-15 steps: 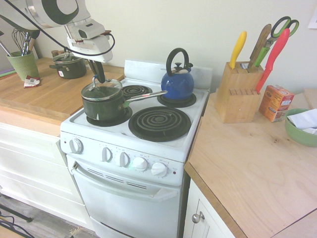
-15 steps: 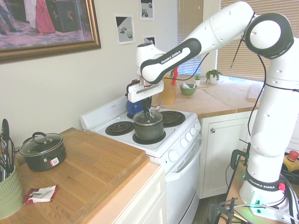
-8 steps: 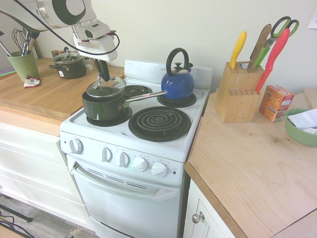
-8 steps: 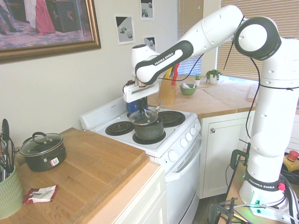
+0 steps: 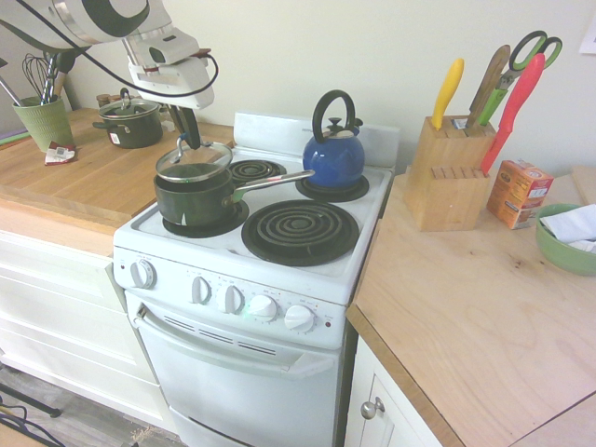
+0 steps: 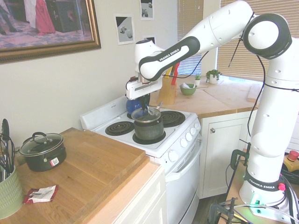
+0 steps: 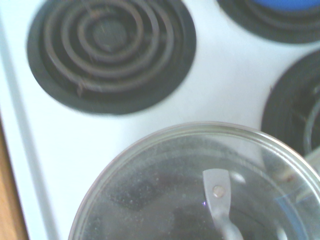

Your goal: Cover the lid of the pot

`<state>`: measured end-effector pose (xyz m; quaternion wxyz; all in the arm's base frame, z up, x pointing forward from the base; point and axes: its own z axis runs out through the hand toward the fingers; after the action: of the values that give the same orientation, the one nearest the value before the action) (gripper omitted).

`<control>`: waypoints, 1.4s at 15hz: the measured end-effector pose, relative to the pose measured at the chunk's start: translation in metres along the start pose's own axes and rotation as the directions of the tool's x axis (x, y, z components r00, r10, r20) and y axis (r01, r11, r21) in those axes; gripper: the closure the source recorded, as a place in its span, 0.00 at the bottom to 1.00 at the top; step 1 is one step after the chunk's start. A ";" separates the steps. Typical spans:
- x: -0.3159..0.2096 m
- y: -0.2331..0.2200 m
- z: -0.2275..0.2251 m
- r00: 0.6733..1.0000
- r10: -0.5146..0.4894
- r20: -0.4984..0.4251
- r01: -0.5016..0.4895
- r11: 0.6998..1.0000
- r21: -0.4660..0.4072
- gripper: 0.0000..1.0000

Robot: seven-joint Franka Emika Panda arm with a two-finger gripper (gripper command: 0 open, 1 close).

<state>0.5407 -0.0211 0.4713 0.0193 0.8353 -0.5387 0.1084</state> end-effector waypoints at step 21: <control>0.001 -0.010 0.013 1.000 -0.006 -0.022 0.006 1.000 0.021 1.00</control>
<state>0.5520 -0.0194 0.4597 0.0168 0.8358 -0.5348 0.1231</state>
